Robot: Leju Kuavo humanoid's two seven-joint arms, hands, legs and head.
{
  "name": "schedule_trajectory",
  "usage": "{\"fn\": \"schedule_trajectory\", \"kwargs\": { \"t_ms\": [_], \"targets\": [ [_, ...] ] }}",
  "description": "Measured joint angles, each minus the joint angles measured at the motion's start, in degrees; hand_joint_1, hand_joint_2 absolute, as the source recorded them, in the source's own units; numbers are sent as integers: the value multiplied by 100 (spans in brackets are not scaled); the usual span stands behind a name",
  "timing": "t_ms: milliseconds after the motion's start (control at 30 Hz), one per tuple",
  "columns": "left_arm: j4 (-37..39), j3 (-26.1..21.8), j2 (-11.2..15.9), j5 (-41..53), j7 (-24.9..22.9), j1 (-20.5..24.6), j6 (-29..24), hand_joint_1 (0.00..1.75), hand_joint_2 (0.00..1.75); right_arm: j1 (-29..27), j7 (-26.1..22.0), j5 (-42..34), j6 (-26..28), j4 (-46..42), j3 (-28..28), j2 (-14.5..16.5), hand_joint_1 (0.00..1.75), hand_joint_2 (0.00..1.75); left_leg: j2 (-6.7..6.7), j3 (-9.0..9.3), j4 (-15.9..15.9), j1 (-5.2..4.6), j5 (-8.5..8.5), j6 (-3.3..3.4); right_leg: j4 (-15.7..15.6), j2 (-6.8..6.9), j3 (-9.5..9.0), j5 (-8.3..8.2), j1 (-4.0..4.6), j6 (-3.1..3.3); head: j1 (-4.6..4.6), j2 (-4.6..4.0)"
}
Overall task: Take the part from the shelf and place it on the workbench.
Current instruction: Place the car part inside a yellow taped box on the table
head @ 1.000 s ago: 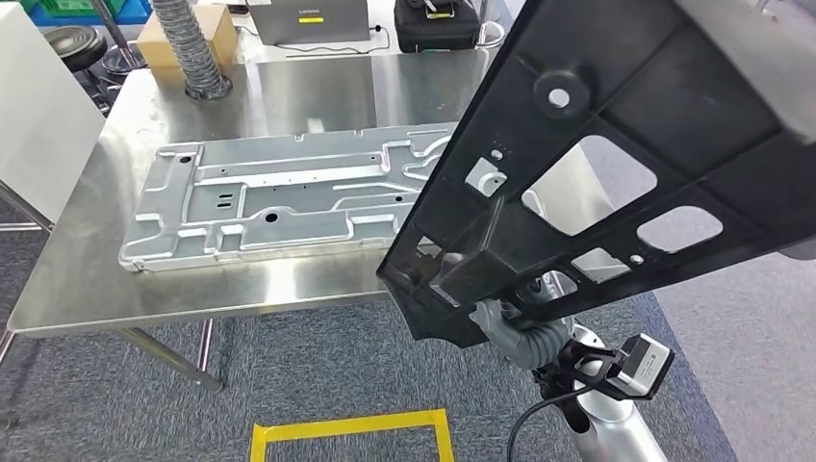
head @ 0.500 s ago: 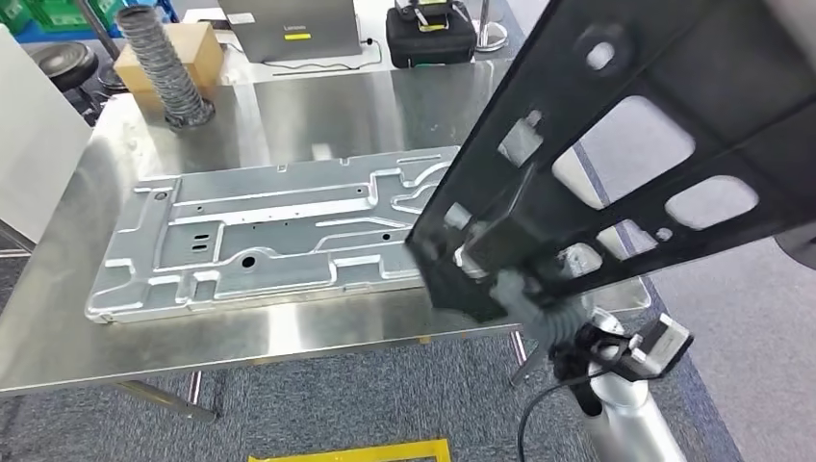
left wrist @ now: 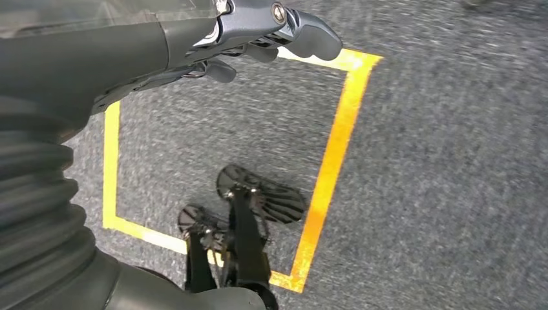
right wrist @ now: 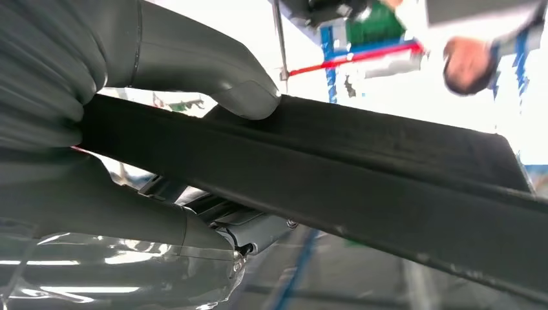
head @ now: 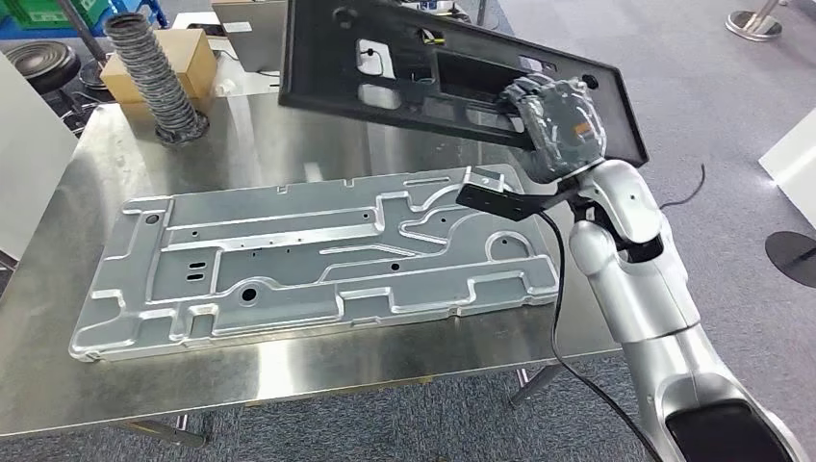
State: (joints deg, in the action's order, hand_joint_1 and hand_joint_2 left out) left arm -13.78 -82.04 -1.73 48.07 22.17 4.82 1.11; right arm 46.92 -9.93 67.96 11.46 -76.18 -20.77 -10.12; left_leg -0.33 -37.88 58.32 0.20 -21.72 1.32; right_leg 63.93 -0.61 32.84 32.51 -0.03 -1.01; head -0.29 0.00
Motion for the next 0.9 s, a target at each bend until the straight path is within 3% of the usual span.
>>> {"fn": "schedule_trajectory", "kwargs": {
  "t_ms": [67,100,133,167,233,267,300,367,433,500,567,633,667,700,767,800,900],
  "targets": [
    [2,46,0,75,69,29,50,0,175,420,41,346,-35,762,-507,184,175,175,-4,25,-2,-5,-38,24,772,22,468,264,-14,-37,12,0],
    [3,66,-1,104,102,40,67,0,175,547,47,474,-27,1142,-749,291,175,175,-11,42,0,-6,-62,29,1036,24,662,285,-21,-47,13,0],
    [7,81,-2,123,128,48,77,0,175,632,40,564,-10,1522,-966,407,175,175,-25,71,3,-6,-90,27,1101,26,766,187,-27,-49,15,0],
    [11,96,-4,143,152,51,84,0,175,693,24,610,6,1871,-1154,533,175,175,-45,110,8,-5,-121,19,931,28,758,-29,-29,-39,15,0],
    [21,135,-20,172,198,51,99,0,175,788,-25,617,47,2560,-1471,774,175,175,-85,190,19,-10,-190,-10,160,30,524,-576,-17,21,8,-1],
    [25,155,-31,185,218,53,106,0,175,823,-47,593,77,2844,-1584,876,175,175,-100,207,26,-13,-213,-31,-180,29,409,-749,-1,57,-4,-1],
    [27,174,-40,195,237,55,110,0,175,845,-68,551,118,3116,-1677,966,175,175,-109,206,28,-12,-225,-53,-398,29,338,-820,19,91,-17,-1],
    [29,199,-48,214,262,53,112,0,175,860,-117,438,244,3548,-1784,1123,175,175,-119,194,13,-3,-227,-106,-516,28,303,-785,48,137,-36,0],
    [30,211,-47,228,278,42,110,0,175,850,-173,282,404,3927,-1834,1232,175,175,-99,192,32,-6,-280,-163,-601,37,238,-786,10,190,-35,0],
    [31,214,-45,232,286,38,103,0,175,837,-226,94,568,4237,-1845,1303,175,175,-61,43,396,-1,-492,-216,-680,49,156,-798,-33,240,-39,0],
    [31,217,-40,243,293,37,96,0,175,785,-279,-71,692,4485,-1839,1349,175,175,-39,-307,1125,29,-792,-261,-690,50,116,-777,-31,259,-45,-1],
    [31,227,-37,276,310,29,100,0,175,653,-327,-210,757,4665,-1811,1362,87,87,-21,-553,1545,65,-843,-301,-687,49,74,-742,-35,244,-44,-1],
    [31,238,-35,299,325,23,105,0,175,576,-354,-283,793,4727,-1781,1362,44,44,-11,-518,1431,85,-710,-318,-681,48,48,-718,-41,228,-44,0],
    [31,254,-32,322,340,18,110,0,175,510,-381,-356,829,4769,-1744,1360,0,0,-1,-376,1105,107,-497,-335,-670,46,19,-691,-51,206,-43,0],
    [32,292,-27,352,371,19,115,0,175,430,-445,-493,898,4820,-1657,1354,0,0,0,-9,338,127,-189,-346,-630,39,-9,-630,-58,148,-48,0],
    [32,313,-26,367,381,24,113,0,175,406,-489,-565,910,4835,-1612,1350,0,0,-4,100,114,122,-139,-327,-613,34,-6,-611,-53,117,-49,0],
    [32,360,-20,421,389,30,66,0,175,315,-703,-832,866,4819,-1461,1343,0,0,-11,152,23,95,-179,-207,-612,23,-1,-587,-45,27,-49,0]
  ]
}}
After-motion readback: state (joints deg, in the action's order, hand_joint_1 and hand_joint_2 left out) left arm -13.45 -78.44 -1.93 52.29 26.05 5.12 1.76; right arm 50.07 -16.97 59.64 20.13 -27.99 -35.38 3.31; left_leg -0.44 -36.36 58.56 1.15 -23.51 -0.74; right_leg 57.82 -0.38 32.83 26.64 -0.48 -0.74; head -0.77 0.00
